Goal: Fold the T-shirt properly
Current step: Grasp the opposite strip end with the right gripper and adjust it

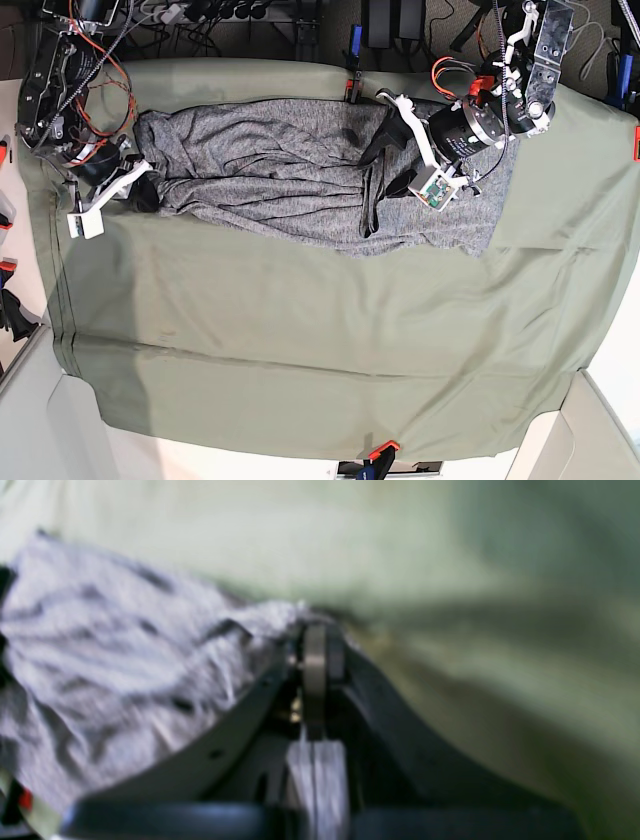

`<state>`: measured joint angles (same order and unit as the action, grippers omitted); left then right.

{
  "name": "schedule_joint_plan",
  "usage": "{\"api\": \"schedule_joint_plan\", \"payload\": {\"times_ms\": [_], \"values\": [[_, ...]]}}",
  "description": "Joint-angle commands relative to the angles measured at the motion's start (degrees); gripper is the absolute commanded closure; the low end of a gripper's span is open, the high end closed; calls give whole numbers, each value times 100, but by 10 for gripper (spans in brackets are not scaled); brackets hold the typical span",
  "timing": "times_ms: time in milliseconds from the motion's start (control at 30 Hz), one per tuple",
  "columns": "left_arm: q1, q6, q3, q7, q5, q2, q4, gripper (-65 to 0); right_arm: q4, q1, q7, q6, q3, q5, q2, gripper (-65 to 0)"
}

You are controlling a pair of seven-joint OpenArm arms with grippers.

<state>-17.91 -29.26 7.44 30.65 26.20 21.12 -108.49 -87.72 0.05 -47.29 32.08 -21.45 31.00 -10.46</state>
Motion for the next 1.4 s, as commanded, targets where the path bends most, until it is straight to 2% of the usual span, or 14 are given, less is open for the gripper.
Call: {"api": "schedule_joint_plan", "payload": {"times_ms": [0, 300, 367, 433, 567, 700, 967, 1033, 1100, 1133, 1367], "values": [[44, -57, -28, -125, 76, 50, -105, -378, -81, 175, 125, 31, -11, 92, -61, 0], [46, -59, -28, -127, 76, 50, -105, -378, -15, 809, 247, 4, -7, -140, -63, 0], [44, -59, -28, -127, 72, 50, -105, -378, -46, 807, 280, 9, -20, 46, -66, 0], [44, -59, -28, -125, 17, 50, -105, -378, -177, 741, 315, 20, -149, 503, -63, 0], [-35, -57, -28, -122, -302, 94, -103, -378, -765, 378, 46, 74, -616, 702, -68, 0], [-33, -55, -28, -131, -328, 289, -98, -378, -1073, -258, -107, 81, -981, 890, -68, 0], [-33, -57, -28, -173, -105, 315, -98, -378, -1058, -1154, -223, 76, -1008, 903, -61, -6], [-33, -57, -28, -173, -90, 315, -98, -378, -990, -1152, -221, 72, -1008, 887, -61, -203], [-35, -57, -28, -170, -72, 317, -98, -378, -911, -1150, -175, 72, -994, 881, -63, -341], [-33, -55, -28, -170, -72, 317, -98, -378, -876, -1150, -153, 74, -990, 883, -63, -367], [-35, -57, -28, -168, -72, 317, -98, -378, -345, -1106, -66, 68, -647, 890, -61, -369]]}}
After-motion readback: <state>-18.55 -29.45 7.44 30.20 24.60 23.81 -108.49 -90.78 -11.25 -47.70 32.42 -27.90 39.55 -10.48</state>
